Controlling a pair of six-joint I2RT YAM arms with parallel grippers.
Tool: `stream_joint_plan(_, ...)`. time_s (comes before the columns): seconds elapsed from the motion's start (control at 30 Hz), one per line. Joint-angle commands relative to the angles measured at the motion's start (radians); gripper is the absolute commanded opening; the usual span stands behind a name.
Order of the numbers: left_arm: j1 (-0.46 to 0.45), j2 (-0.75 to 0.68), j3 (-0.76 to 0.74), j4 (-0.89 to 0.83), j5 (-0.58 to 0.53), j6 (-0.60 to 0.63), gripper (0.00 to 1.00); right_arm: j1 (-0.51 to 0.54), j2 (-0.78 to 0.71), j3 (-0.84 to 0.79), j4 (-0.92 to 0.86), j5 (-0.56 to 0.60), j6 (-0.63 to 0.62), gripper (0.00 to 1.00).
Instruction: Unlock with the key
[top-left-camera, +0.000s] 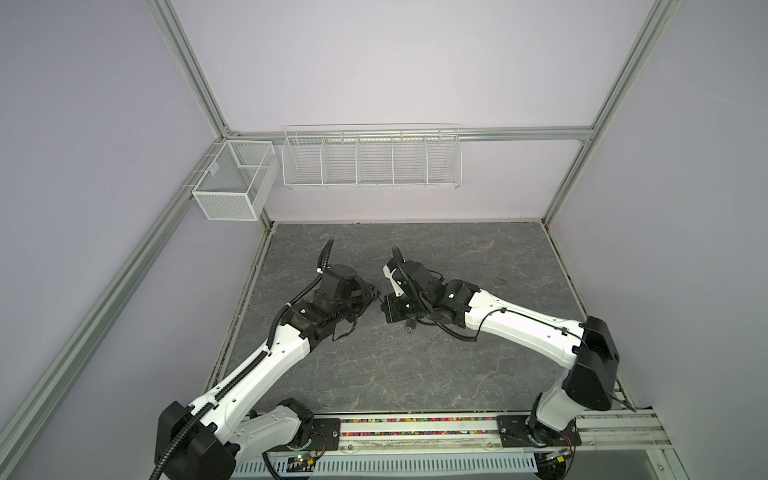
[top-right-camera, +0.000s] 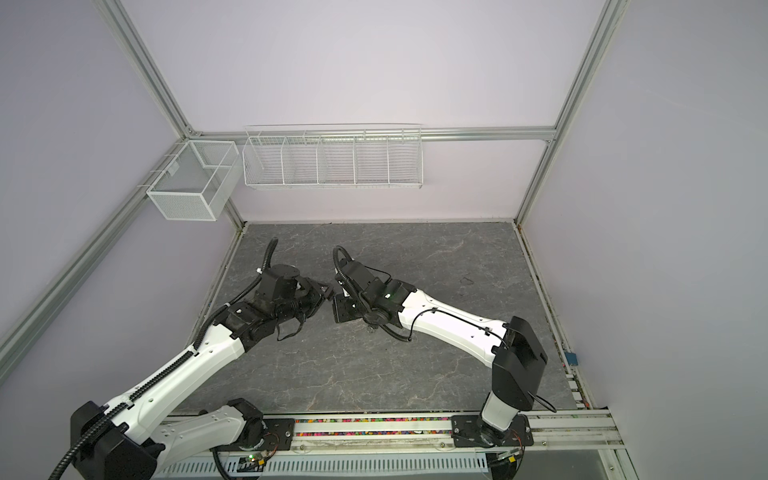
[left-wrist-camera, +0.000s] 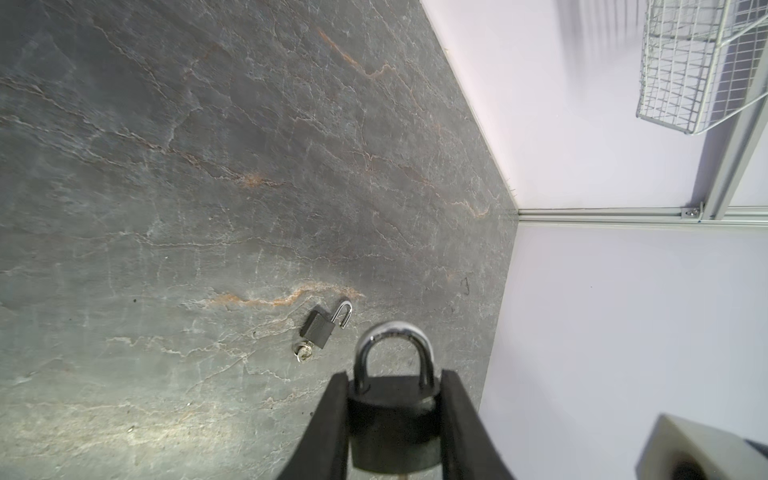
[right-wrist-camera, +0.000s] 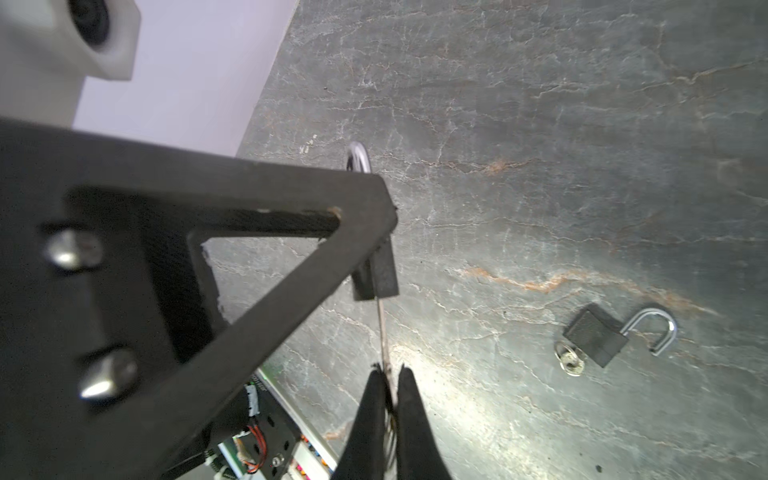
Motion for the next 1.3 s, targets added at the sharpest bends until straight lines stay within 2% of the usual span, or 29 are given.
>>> stream_joint_plan(0.0,0.017,-0.008,-0.003,-0.049,0.032,-0.016,0.00,0.006,-0.029,0.016,-0.015,0.094,-0.066,0.07)
stream_joint_plan(0.13,0.031,-0.016,-0.004,-0.051,0.017,-0.043,0.00,0.016,0.012,0.046,-0.082,0.034,-0.056,0.07)
stream_joint_plan(0.23,0.033,-0.019,-0.009,-0.037,0.012,-0.066,0.00,0.016,0.027,0.036,-0.045,-0.051,-0.012,0.07)
stream_joint_plan(0.4,0.035,-0.016,-0.014,-0.027,0.018,-0.089,0.00,0.016,0.065,0.071,-0.035,-0.100,0.022,0.07)
stream_joint_plan(0.7,0.036,-0.033,-0.020,-0.046,0.003,-0.083,0.00,0.003,0.072,0.110,-0.083,-0.021,0.008,0.07)
stream_joint_plan(1.27,0.036,-0.025,-0.011,-0.060,-0.002,-0.071,0.00,0.001,0.080,0.159,-0.092,0.006,0.004,0.07)
